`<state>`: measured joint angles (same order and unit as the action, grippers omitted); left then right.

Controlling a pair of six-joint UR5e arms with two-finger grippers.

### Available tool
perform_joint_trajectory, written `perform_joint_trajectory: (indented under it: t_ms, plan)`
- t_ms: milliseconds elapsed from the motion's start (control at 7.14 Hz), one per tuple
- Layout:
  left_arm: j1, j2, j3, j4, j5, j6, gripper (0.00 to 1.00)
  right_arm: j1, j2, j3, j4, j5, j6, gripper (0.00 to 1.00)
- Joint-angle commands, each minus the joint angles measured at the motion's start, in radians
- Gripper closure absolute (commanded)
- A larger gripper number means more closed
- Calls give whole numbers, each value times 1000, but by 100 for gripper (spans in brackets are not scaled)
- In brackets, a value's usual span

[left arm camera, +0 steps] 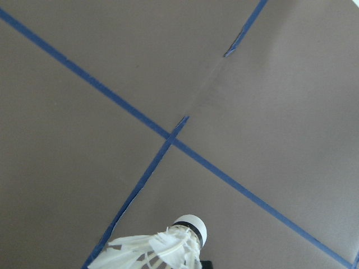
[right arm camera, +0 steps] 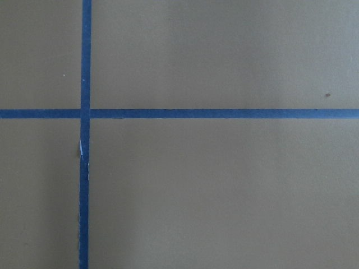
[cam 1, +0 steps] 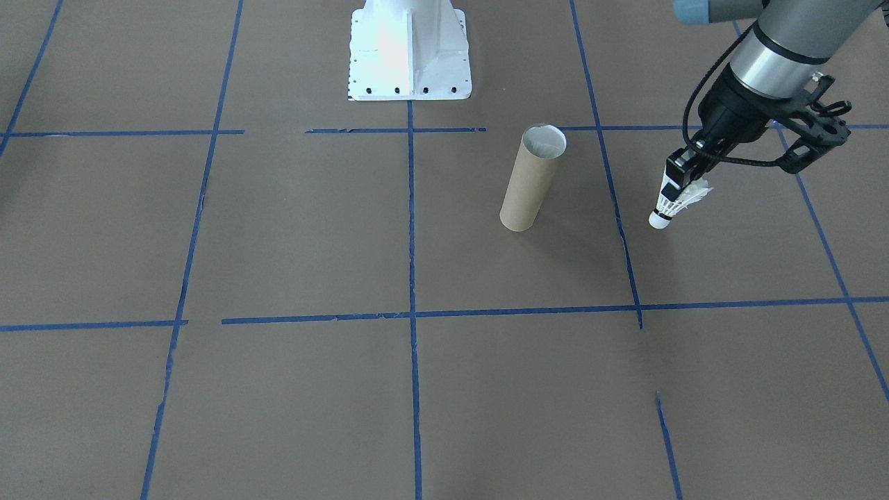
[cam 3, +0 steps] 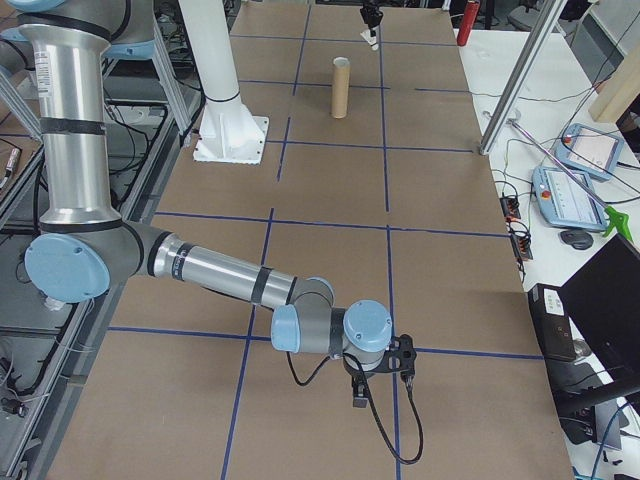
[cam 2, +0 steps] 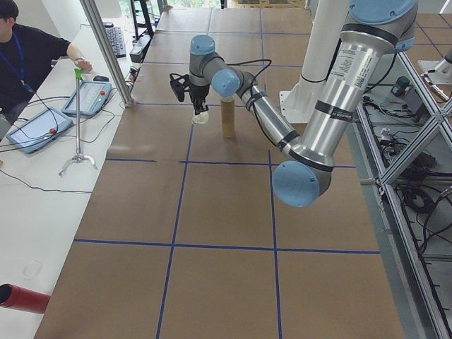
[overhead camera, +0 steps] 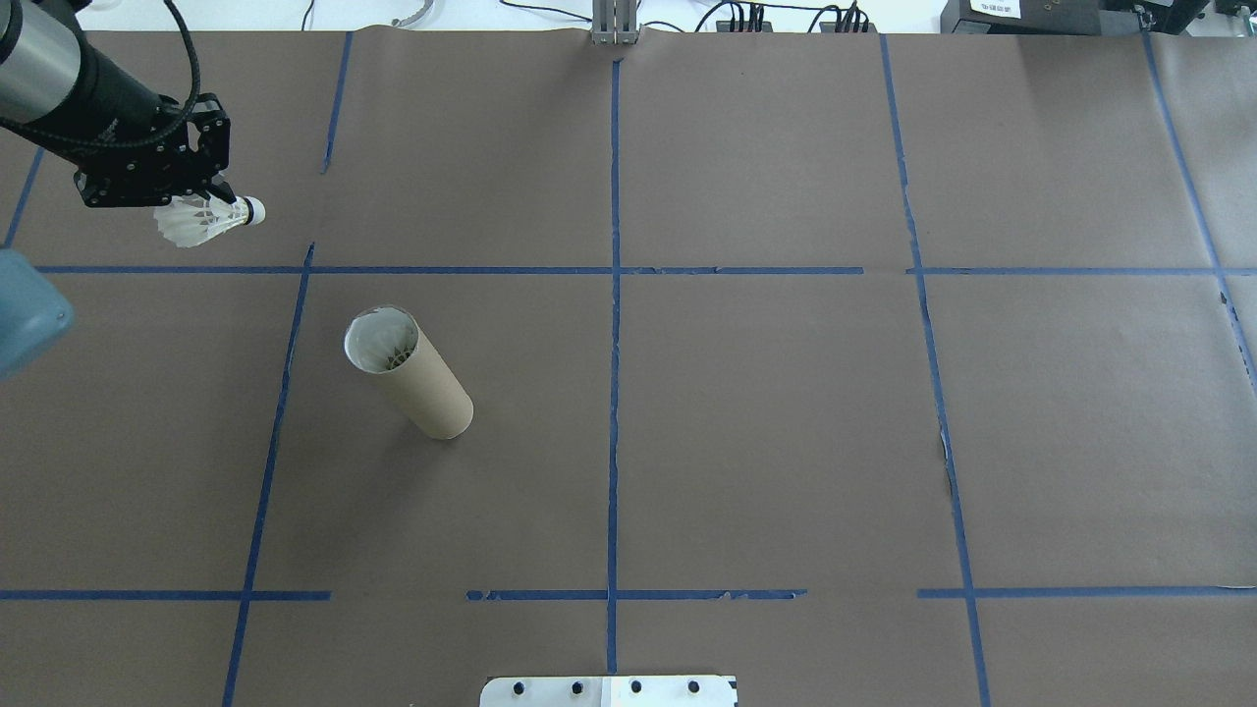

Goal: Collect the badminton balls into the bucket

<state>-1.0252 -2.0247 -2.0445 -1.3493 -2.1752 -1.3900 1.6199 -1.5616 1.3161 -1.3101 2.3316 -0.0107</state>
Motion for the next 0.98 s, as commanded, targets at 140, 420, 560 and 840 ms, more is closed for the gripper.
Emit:
perform_joint_trajectory:
  t_ms: [140, 420, 560, 840]
  plan:
    - [80, -286, -16, 426, 5, 23, 100, 0, 0, 0, 0, 0, 0, 0]
    - [170, -391, -16, 602, 15, 25, 100, 0, 0, 0, 0, 0, 0, 0]
    - [216, -413, -16, 657, 44, 23, 100, 0, 0, -1, 0, 0, 0, 0]
    - [273, -413, -8, 677, 55, 23, 100, 0, 0, 0, 0, 0, 0, 0]
